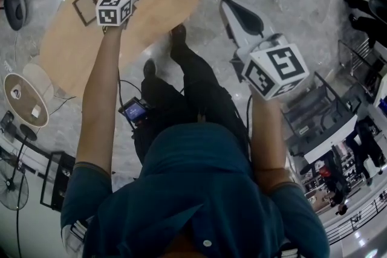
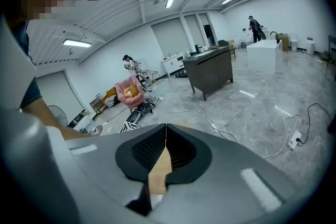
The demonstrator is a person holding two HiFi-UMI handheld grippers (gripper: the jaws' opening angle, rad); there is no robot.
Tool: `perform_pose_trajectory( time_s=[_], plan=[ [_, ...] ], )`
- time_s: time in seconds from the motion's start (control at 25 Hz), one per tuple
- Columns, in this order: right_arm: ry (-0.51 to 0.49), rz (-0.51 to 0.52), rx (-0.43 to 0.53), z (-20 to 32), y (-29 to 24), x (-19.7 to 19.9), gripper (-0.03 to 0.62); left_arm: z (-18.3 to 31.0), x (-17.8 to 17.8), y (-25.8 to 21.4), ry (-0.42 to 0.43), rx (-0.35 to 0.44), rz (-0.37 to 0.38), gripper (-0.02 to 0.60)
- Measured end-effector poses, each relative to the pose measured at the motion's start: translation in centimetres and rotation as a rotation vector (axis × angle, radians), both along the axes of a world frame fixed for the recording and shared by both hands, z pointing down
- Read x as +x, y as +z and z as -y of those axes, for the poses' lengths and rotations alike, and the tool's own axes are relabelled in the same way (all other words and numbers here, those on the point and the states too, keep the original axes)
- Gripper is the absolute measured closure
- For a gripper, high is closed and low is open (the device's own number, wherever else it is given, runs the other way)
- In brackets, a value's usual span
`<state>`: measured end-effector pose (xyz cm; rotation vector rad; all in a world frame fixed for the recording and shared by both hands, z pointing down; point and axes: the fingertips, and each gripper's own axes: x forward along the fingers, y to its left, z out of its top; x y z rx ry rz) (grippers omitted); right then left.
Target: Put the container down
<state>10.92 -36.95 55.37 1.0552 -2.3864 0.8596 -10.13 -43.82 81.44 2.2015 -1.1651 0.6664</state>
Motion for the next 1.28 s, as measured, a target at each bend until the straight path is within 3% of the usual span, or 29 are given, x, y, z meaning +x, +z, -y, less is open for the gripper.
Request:
perform_pose_trajectory(
  time_s=[0.88, 1.28],
  plan=[
    [0.031, -0.021, -0.087, -1.4, 5.1, 0.6, 0.583, -1.4, -0.8, 10.7, 0.007, -0.138, 0.067, 0.245],
    [0.038, -0.03, -0.104, -2.3, 5.6, 0.4, 0.583, -2.4, -0.9, 12.1, 0.04, -0.131, 0.097, 0.245]
  ],
)
